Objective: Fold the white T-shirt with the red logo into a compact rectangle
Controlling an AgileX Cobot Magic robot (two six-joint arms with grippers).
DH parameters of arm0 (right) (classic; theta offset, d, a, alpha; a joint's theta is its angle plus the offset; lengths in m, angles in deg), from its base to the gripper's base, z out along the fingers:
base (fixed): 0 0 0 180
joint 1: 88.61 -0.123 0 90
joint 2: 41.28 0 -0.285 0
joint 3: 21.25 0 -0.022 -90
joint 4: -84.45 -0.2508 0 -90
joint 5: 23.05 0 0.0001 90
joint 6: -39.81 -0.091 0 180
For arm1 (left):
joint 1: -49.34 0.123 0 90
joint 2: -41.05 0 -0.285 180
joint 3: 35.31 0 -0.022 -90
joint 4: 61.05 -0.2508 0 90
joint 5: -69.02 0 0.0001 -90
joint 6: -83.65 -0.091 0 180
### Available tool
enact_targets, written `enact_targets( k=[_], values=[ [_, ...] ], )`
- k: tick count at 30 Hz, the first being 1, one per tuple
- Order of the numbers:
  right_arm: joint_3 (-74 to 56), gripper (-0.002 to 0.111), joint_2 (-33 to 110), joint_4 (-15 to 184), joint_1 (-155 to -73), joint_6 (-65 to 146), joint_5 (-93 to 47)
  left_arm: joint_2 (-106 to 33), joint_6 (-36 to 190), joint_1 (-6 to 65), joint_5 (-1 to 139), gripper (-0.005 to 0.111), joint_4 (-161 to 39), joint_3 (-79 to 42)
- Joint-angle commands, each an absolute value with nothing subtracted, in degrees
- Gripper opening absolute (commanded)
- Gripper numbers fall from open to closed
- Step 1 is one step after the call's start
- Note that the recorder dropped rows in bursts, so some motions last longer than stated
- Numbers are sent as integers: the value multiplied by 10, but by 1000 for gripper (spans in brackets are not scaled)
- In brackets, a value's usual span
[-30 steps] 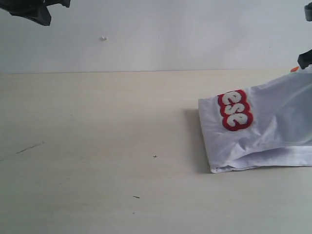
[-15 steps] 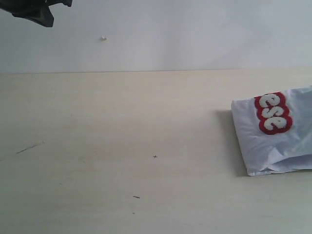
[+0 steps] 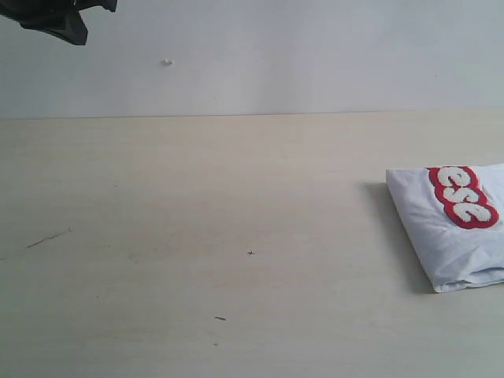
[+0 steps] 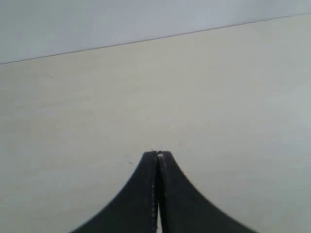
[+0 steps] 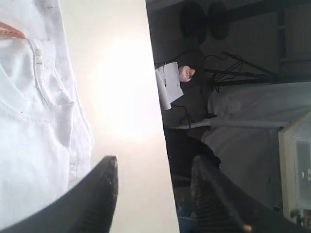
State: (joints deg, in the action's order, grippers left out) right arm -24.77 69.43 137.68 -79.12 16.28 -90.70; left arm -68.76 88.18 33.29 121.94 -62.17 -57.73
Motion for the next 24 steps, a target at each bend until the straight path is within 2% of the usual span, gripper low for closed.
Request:
enact_targets(
  k=[1, 5, 18, 24],
  values=[
    [-251, 36, 697, 1244, -790, 224, -852, -681, 880, 334, 1218, 0, -618, -574],
    [-247, -1, 714, 1064, -790, 367, -817, -681, 872, 334, 1219, 0, -618, -574],
    [-152, 0, 825, 945, -803, 386, -681, -648, 867, 334, 1176, 0, -618, -520],
    [-151, 0, 874, 898, -856, 412, -642, -627, 867, 334, 1162, 0, -618, -501]
  ],
)
